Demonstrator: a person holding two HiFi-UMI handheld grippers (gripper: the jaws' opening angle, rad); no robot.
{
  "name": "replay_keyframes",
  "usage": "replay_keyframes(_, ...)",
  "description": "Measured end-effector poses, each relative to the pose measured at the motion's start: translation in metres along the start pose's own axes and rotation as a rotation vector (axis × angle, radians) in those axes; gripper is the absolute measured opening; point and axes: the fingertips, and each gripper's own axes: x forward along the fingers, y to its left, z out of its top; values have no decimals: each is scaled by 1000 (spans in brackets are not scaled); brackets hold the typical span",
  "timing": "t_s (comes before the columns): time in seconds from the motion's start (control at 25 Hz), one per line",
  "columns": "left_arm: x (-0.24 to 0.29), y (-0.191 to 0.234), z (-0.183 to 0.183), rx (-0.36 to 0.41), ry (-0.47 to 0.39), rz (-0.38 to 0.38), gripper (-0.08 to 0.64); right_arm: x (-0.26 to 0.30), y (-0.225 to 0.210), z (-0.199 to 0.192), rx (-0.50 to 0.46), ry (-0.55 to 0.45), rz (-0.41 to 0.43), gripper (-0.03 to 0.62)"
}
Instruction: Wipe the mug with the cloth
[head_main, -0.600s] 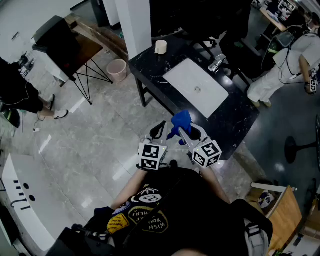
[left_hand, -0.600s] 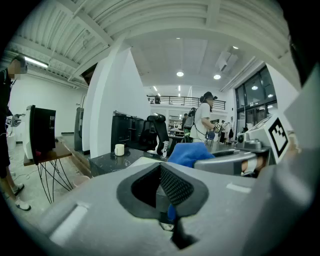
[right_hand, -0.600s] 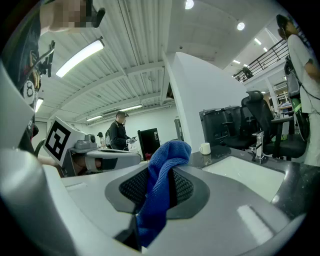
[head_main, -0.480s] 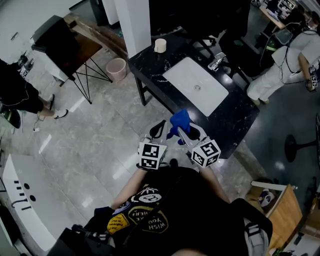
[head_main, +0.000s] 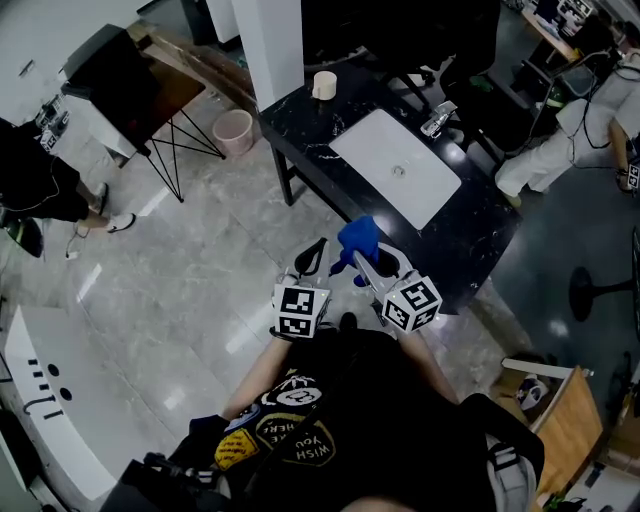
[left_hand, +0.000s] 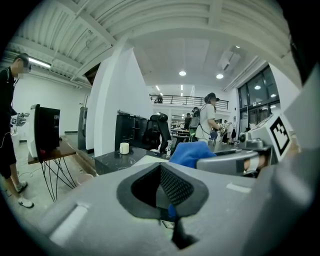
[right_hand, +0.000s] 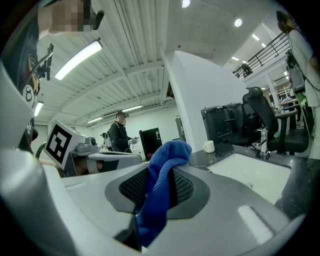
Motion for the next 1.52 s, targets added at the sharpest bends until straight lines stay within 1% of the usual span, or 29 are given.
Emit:
replay_keyframes(0.12, -5, 11, -2, -8, 0, 7, 5, 6, 3, 5, 21, -35, -1, 95)
replay_keyframes(0.2, -7, 20, -4, -19, -2, 9, 5, 12, 5, 5, 36, -41, -5, 95)
replay_keyframes(0.48, -21, 48, -16, -35, 9, 8, 5, 40, 20, -13, 52, 11, -36, 95)
replay_keyframes(0.6, -16, 60, -25, -56, 29, 5, 6, 53, 26, -23, 71, 34, -33, 95)
replay_keyframes(0.72, -6, 74, -28, -69, 37, 10, 5, 71, 20, -28, 82, 66, -23, 95)
replay_keyframes(0.8, 9, 88, -25, -71, 36, 16, 5, 88, 7, -24, 87, 63, -21, 95)
replay_keyframes(0.92, 43, 111, -16, -52, 36, 20, 5, 120, -21, -11, 82, 49, -18, 95)
replay_keyframes(1.04, 86, 134, -3, 1, 58, 18, 5, 156, -53, 9, 75, 27, -7, 95)
replay_keyframes(1.16, 133, 151, 19, 60, 75, -2, 5, 186, -92, 33, 67, 5, -8, 95)
replay_keyframes(1.28, 173, 164, 32, 53, 88, -24, 5, 210, -131, 43, 78, 2, -19, 95)
replay_keyframes(1.4, 210, 179, 27, 28, 124, -33, 5, 233, -172, 37, 104, 17, -33, 95)
replay_keyframes(1.52, 241, 202, 24, -5, 144, -19, 5, 259, -210, 30, 117, 45, -53, 95)
